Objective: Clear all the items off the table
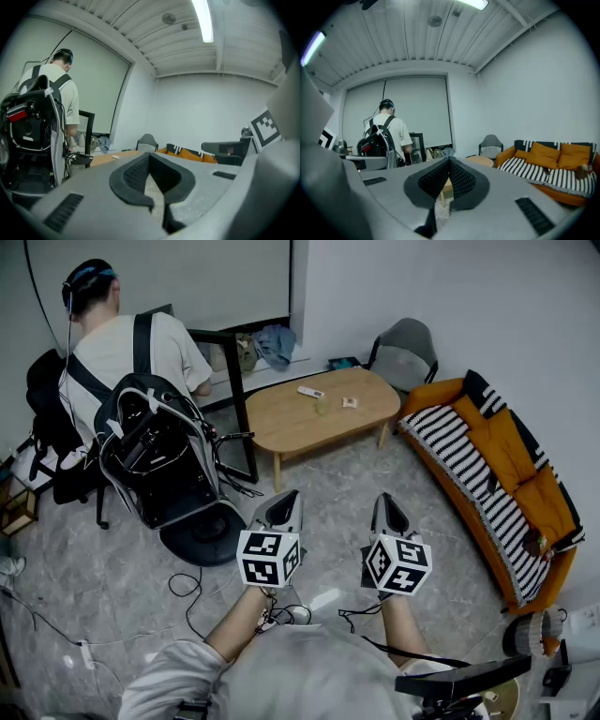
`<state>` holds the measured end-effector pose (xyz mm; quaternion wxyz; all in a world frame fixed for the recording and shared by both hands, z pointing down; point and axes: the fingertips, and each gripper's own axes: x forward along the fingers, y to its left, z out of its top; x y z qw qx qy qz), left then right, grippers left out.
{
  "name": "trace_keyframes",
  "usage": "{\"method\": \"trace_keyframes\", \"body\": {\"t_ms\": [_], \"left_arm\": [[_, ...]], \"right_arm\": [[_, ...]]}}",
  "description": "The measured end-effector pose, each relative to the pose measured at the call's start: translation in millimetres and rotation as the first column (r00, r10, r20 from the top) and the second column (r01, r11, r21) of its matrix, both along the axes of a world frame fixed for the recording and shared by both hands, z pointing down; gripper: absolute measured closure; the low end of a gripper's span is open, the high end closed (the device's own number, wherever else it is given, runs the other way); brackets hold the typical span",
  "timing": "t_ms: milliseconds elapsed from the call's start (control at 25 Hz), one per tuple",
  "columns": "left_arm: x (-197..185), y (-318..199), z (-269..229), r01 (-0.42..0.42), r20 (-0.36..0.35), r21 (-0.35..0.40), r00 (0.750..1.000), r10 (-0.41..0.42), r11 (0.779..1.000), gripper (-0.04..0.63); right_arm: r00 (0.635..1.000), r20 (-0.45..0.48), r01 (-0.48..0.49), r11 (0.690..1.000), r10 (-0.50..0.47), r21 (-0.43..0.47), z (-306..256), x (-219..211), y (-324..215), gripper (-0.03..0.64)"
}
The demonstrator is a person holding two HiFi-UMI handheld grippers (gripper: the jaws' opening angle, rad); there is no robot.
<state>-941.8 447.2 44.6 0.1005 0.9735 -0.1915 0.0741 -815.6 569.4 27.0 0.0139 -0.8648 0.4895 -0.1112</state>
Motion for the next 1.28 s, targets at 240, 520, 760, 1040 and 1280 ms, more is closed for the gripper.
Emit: {"method": "trace_keyframes", "body": {"t_ms": [240,520,760,1040,1280], "left_arm": [[-2.6,-5.5,-1.6,-0.018,0.003,0.011,1.000,0.018,1.000,0.586],[-1.0,-5.5,8.9,-0.044,-0.004,0.010,0.999,0.044,0.999,0.586],[11.3,-7.1,32.6,-0.060,0.006,0.012,0.998,0.060,0.998,0.586],[35.9,-19.0,25.1,-0.084,0.019,0.016,0.996,0.084,0.996,0.586],[87.8,-43.4,8.4,-0.083,0.047,0.004,0.995,0.083,0.997,0.586]], "right_arm": [[1.000,0.012,-0.023,1.000,0.023,-0.008,5.1,-4.6,-2.8,0.594],[0.999,0.029,-0.046,0.999,0.045,0.026,17.7,-4.2,0.0,0.593],[0.995,0.047,-0.089,0.996,0.089,0.008,45.4,8.3,7.3,0.592],[0.987,0.091,-0.134,0.991,0.133,-0.003,46.5,37.9,5.3,0.592],[0.981,0.125,-0.147,0.989,0.149,-0.025,33.6,96.3,-13.8,0.592]]}}
